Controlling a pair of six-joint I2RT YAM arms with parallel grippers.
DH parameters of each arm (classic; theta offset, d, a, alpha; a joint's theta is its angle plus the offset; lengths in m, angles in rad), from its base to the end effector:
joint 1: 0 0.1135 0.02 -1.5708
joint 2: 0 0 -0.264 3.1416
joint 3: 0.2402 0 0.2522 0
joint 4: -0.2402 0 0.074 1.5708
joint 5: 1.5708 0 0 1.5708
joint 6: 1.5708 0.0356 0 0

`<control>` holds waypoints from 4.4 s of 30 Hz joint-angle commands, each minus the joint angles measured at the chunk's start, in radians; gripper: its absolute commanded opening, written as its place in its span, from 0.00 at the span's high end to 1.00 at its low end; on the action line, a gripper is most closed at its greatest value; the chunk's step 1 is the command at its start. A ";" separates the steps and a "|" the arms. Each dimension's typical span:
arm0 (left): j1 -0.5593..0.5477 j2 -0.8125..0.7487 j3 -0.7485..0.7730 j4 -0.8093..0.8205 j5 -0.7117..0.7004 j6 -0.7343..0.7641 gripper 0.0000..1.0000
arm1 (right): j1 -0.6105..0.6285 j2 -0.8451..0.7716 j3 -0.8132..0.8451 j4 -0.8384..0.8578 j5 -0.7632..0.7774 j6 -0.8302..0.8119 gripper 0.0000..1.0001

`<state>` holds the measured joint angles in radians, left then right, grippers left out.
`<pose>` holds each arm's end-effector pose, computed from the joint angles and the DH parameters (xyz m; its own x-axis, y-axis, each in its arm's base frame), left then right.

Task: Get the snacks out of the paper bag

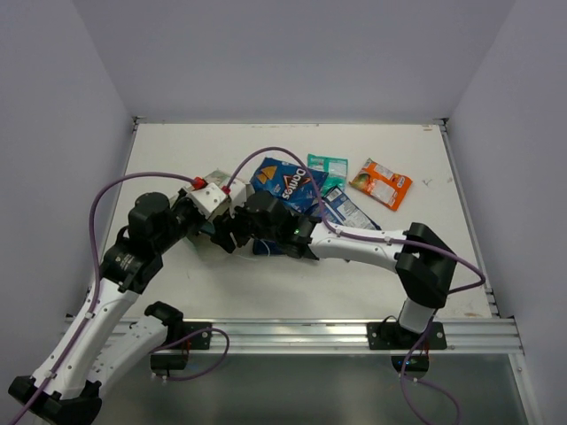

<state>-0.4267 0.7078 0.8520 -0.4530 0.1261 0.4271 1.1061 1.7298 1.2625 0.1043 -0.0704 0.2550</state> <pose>0.1414 -0.0692 0.3465 -0.0365 0.4680 -0.8829 0.5876 0.7247 0.3599 0.1815 0.3676 0.2785 -0.3864 -0.2092 -0.8983 -0.8513 0.4558 0.2600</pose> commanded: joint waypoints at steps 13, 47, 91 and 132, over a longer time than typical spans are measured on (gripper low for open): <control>0.005 0.025 0.024 0.031 -0.037 -0.088 1.00 | -0.012 0.114 -0.141 0.551 -0.074 -0.289 0.28; -0.017 0.044 0.154 0.014 0.053 -0.131 1.00 | -0.012 0.310 -0.110 0.744 0.017 -0.419 0.24; -0.003 0.162 0.162 0.132 -0.378 -0.257 1.00 | -0.563 -0.794 -0.321 -0.216 0.333 -0.098 1.00; 0.132 0.260 0.163 0.229 -0.485 -0.593 1.00 | -1.342 -0.877 -0.259 -0.694 0.288 0.392 0.01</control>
<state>-0.3202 0.9321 1.0164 -0.2687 -0.3481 -0.1074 -0.2485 0.8494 1.0103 -0.5488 0.1699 0.7067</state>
